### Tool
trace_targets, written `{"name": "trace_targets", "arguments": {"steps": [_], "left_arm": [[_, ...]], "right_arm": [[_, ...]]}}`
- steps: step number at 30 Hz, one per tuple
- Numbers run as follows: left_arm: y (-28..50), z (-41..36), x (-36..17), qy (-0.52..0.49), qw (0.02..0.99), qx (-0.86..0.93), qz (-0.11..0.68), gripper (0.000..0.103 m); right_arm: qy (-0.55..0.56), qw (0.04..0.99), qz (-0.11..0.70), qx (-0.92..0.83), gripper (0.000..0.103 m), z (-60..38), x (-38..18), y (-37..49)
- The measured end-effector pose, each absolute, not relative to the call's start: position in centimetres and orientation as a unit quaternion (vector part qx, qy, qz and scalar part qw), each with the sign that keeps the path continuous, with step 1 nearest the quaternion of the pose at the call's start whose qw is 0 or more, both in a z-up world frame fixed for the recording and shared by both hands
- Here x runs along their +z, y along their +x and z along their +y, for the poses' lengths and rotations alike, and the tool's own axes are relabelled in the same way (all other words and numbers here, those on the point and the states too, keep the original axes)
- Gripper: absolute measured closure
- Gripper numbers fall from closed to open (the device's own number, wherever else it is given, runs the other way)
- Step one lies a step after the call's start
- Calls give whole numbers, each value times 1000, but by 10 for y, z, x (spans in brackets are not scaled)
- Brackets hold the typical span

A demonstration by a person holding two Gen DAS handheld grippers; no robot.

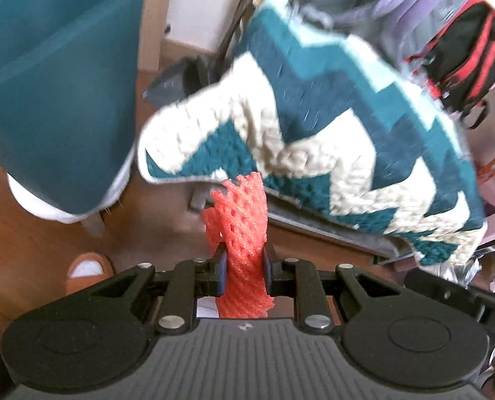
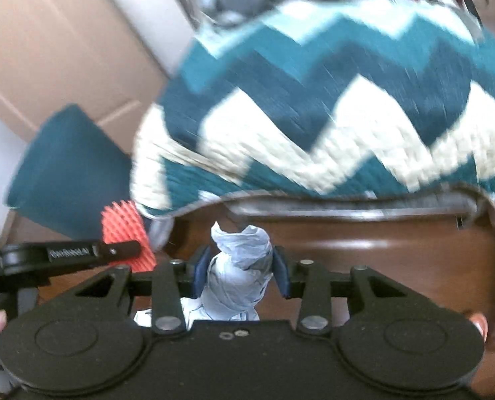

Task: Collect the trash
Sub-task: 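Carry the mesh sleeve and tissue with both tools over the wastebasket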

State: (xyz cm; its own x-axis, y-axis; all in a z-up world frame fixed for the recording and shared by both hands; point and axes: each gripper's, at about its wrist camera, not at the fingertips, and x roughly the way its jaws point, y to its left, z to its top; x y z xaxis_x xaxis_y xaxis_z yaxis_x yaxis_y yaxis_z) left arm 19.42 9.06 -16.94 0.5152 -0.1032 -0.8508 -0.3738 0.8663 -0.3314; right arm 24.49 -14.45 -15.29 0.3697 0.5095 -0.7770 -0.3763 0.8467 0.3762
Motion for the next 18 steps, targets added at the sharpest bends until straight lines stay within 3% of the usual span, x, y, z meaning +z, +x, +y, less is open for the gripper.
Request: {"name": "trace_targets", "arguments": {"steps": [18], "left_arm": [[121, 172, -15, -208, 913, 91, 339, 82]], "right_arm": [[-9, 858, 347, 377, 64, -36, -3, 196]]}}
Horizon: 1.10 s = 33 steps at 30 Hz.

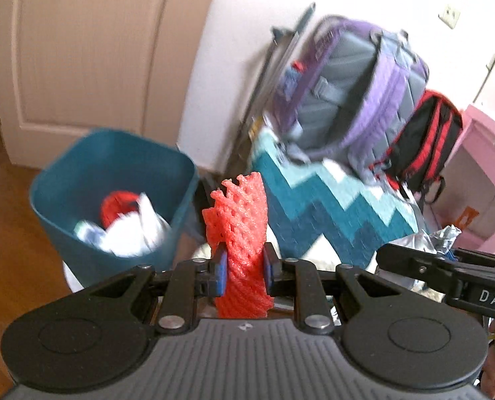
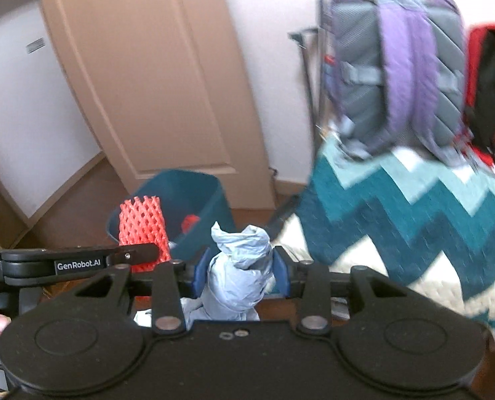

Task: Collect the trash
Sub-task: 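Carry the mesh sleeve and tissue with both tools over the wastebasket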

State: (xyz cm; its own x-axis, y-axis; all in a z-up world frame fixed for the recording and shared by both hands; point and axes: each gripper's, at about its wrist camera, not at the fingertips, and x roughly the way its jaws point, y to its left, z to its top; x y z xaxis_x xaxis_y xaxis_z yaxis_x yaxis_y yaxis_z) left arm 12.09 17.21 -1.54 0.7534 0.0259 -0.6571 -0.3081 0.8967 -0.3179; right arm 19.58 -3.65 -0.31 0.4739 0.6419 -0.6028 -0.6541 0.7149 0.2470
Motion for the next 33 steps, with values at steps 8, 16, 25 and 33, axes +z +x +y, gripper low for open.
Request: {"name": "trace_targets", "arguments": {"steps": [8, 16, 25, 33], "left_arm": [[111, 240, 12, -189, 922, 134, 310, 82], [120, 298, 14, -173, 920, 162, 312, 82], [156, 343, -26, -185, 902, 160, 357, 82], [192, 360, -83, -192, 880, 155, 406, 82]], "right_arm": [[-40, 849, 312, 424, 64, 49, 28, 192], [-75, 841, 296, 446, 64, 124, 36, 200], [-102, 836, 315, 437, 64, 186, -6, 235], [-130, 827, 362, 410, 63, 212, -70, 265]]}}
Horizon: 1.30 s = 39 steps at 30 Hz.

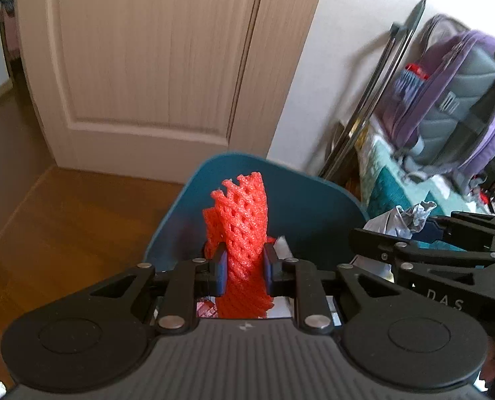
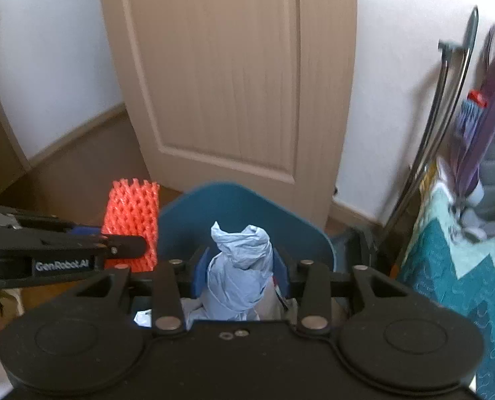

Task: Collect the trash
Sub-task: 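Carry the mesh sleeve and tissue with both tools over the wastebasket, then open both tools to drop the mesh sleeve and tissue in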

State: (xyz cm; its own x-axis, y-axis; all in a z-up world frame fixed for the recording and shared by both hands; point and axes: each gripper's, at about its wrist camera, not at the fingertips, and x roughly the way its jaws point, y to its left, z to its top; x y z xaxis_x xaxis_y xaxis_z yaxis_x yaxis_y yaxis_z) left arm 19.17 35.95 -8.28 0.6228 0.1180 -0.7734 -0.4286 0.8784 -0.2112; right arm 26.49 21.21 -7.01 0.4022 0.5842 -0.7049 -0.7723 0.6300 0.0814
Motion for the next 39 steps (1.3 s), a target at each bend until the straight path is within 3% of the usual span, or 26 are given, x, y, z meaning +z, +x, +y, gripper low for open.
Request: {"name": "trace_targets", "arguments": {"steps": [14, 27, 30, 32, 33, 34, 39], "left_arm": [[227, 370, -158, -195, 854, 140, 461, 82], [233, 363, -167, -203, 844, 140, 477, 77], [228, 359, -160, -204, 845, 142, 474, 71], [223, 356, -153, -207, 848, 141, 467, 56], [220, 354, -148, -207, 850, 143, 462, 38], [216, 353, -143, -206, 854, 146, 454, 28], [204, 348, -121, -206, 859, 161, 441, 27]], "right_arm": [[-161, 807, 407, 397, 60, 232, -124, 280], [-143, 816, 406, 385, 49, 217, -117, 283], [-119, 818, 406, 390, 48, 205, -109, 284], [-106, 820, 400, 396, 47, 197, -101, 279], [-103, 821, 396, 399, 47, 193, -96, 276], [-102, 822, 391, 401, 47, 190, -92, 273], [-90, 829, 377, 404, 46, 172, -72, 258]]}}
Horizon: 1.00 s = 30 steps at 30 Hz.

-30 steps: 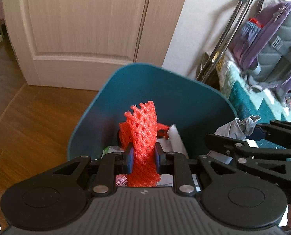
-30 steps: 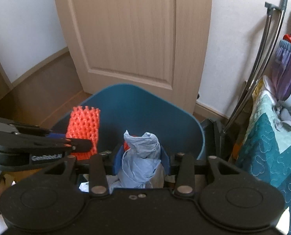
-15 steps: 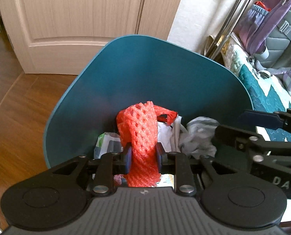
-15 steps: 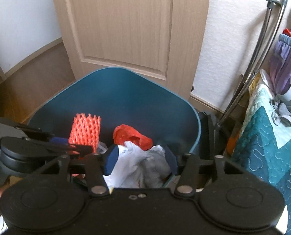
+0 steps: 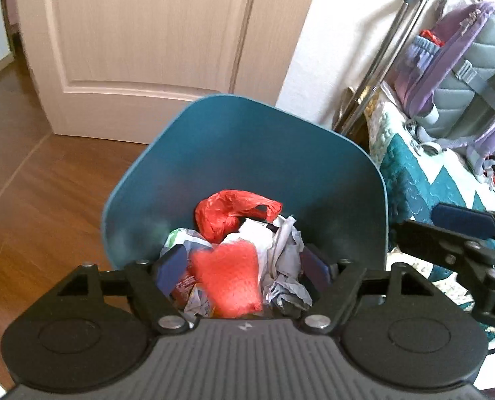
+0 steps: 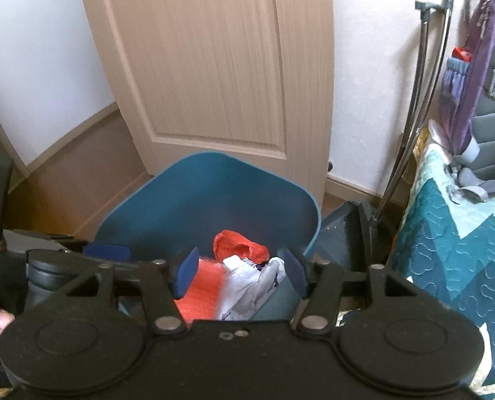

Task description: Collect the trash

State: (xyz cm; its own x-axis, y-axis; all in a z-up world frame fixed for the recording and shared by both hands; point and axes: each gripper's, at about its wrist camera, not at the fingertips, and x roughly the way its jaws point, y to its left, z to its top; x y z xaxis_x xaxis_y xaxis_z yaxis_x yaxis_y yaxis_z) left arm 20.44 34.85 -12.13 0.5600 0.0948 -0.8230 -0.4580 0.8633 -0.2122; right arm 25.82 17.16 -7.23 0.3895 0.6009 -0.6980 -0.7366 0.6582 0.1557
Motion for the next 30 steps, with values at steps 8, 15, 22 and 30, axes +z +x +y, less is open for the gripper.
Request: {"name": "trace_targets", "arguments": {"steps": [8, 15, 22, 30], "left_arm": [[168, 333, -70, -198, 885, 169, 385, 20], [141, 306, -26, -187, 906, 164, 342, 13], [111, 277, 10, -169, 925, 156, 301, 3], [81, 241, 35, -139, 936, 164, 278, 2]], "right_arm": [[-58, 836, 356, 413, 45, 133, -37, 238], [-29, 843, 328, 426, 44, 97, -4, 214], [-14, 849, 294, 439, 43, 66, 23, 188], [-12, 855, 270, 443, 42, 35, 40, 160]]}}
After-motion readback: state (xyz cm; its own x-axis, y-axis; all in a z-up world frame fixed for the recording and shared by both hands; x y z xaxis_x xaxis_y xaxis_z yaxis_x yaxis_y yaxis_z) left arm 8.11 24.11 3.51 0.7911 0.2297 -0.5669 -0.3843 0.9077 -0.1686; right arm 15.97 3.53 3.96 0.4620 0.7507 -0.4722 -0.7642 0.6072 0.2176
